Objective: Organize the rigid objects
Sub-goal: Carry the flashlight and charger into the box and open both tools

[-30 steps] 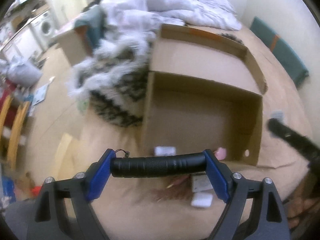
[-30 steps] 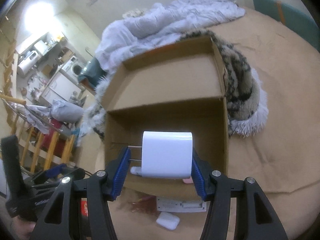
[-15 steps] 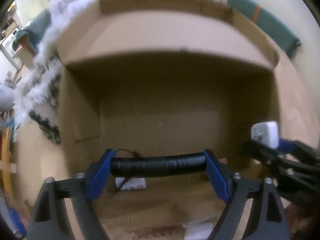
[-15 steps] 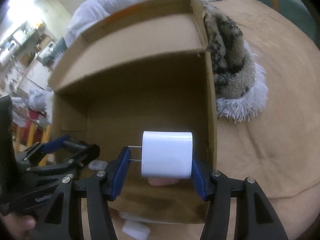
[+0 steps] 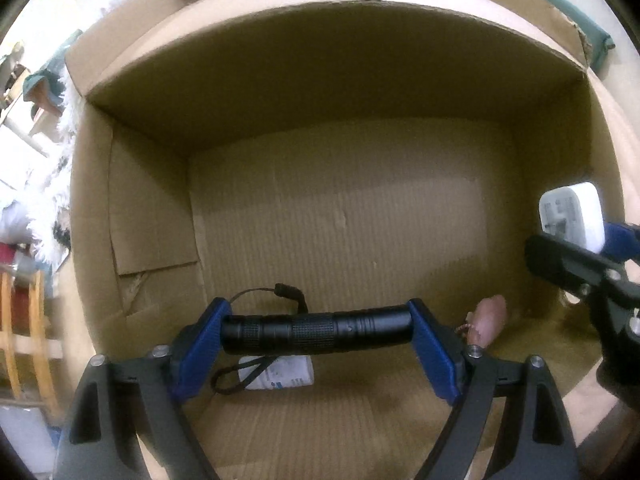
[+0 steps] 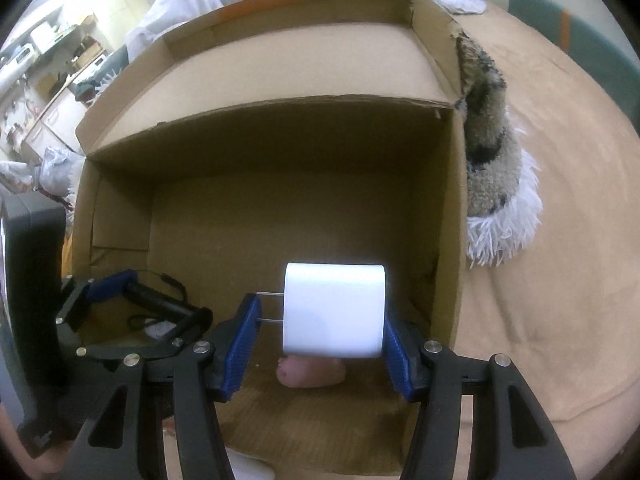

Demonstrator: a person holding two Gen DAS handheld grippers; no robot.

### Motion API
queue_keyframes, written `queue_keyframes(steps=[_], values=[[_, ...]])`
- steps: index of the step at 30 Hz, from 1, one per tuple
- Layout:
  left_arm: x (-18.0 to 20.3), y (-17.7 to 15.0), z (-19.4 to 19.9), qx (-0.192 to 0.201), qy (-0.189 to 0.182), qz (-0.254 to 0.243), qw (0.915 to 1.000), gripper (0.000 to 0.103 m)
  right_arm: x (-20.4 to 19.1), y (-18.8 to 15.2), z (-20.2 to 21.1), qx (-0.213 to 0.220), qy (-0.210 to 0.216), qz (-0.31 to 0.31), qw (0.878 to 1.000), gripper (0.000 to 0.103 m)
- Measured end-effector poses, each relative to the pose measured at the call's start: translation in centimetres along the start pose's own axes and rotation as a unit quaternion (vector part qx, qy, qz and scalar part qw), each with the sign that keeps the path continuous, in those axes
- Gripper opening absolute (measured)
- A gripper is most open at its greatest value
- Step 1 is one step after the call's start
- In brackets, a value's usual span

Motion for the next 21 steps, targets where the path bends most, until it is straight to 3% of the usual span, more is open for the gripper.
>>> queue_keyframes(steps=[3, 5, 11, 18, 21], values=[[0.3, -0.4, 0.0, -0.009, -0.006, 0.0, 0.9999, 0.086, 0.3, 0.2, 0.2, 0.002, 0.008, -0.011, 1.0, 0.062], [0.2, -0.4, 0.0, -0.011, -0.018, 0.005, 0.9998, 0.086, 0.7, 0.6, 0.6, 0.004, 0.023, -0.021, 1.0, 0.075], [-0.9, -0.3, 1.4, 0.0, -0.041, 0.033, 0.9986, 0.086, 0.7, 0.7, 2.2, 0.038, 0.039, -0.023, 0.998, 0.095], [-2.3, -1.2, 3.7, 0.015, -0.083, 0.058, 0.9947, 0.087, 1.0, 0.8, 3.6, 0.059, 0.057, -0.044, 0.996, 0.096], [-3.2, -1.8, 5.4, 0.03, -0.09, 0.059, 0.9938, 0.096, 0.8, 0.7, 4.4, 0.069, 0.063, -0.053, 0.994, 0.096]])
Point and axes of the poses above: each gripper's, at about its wrist camera, not at the fingertips, and z roughly against the way its jaws point, x to its right, y to its top, the point moved 1 cm from there along -z, roughly the way its jaws point, and after that the axes turned 2 degrees about -z, right-handed, at the moved point
